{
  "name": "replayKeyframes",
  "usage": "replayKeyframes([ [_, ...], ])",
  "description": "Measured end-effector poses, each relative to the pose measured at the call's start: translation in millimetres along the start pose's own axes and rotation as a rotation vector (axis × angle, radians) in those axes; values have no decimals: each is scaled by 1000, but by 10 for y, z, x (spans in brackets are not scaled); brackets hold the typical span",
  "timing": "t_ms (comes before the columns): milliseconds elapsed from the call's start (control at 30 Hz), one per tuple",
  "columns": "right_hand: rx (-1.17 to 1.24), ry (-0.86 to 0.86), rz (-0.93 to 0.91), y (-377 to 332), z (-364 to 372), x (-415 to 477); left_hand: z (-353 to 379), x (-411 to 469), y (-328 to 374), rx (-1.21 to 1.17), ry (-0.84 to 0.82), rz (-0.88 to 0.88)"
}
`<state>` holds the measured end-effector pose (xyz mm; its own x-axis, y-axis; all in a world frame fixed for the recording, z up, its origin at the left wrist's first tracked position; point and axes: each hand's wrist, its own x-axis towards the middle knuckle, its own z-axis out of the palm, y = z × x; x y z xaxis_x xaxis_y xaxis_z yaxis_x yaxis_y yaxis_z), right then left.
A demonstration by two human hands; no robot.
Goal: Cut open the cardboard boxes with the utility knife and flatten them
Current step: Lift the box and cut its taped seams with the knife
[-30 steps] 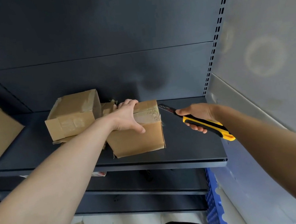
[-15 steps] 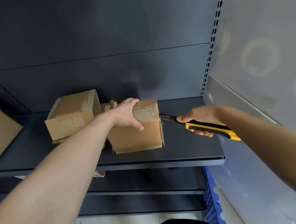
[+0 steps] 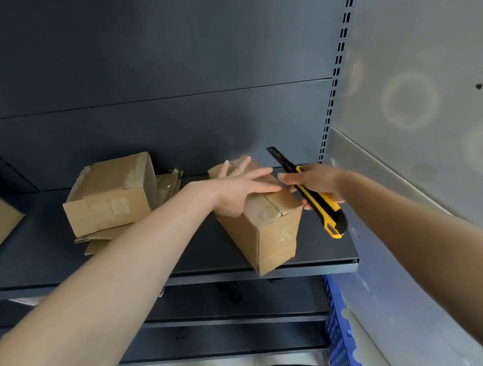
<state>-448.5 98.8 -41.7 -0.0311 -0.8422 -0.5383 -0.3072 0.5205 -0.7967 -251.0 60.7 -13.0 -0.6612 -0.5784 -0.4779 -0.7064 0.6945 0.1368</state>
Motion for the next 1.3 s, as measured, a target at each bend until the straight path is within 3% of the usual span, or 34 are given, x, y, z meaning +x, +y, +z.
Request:
replayKeyframes([
  [100,-29,-33,37,-14,51,7,38,-44,-47,-200,210,-123],
  [200,-1,-73,63,-19,96,-7,72,-62,-88,-539,473,-435],
  [300,67,-143,79,-67,166,-17,68,-70,-24,-607,345,-625],
  [400,133,-220,99,-129,211,-12,97,-26,-27,-488,265,-725],
  [500,144,-141,96,-174,229,13,129,34,-38,-448,184,-798],
  [567,65,-56,77,-189,237,25,136,54,-3,-450,177,-775],
  [667,5,33,14,-195,167,49,114,9,49,-348,185,-599],
  [833,-188,-4,-2,-177,-71,-5,67,-106,-136,-92,74,-368],
  [967,-369,-39,-78,-135,-81,-70,45,-119,-294,-97,9,-336],
  [1300,-548,-66,-138,-113,22,-108,14,-85,-323,-110,17,-326],
])
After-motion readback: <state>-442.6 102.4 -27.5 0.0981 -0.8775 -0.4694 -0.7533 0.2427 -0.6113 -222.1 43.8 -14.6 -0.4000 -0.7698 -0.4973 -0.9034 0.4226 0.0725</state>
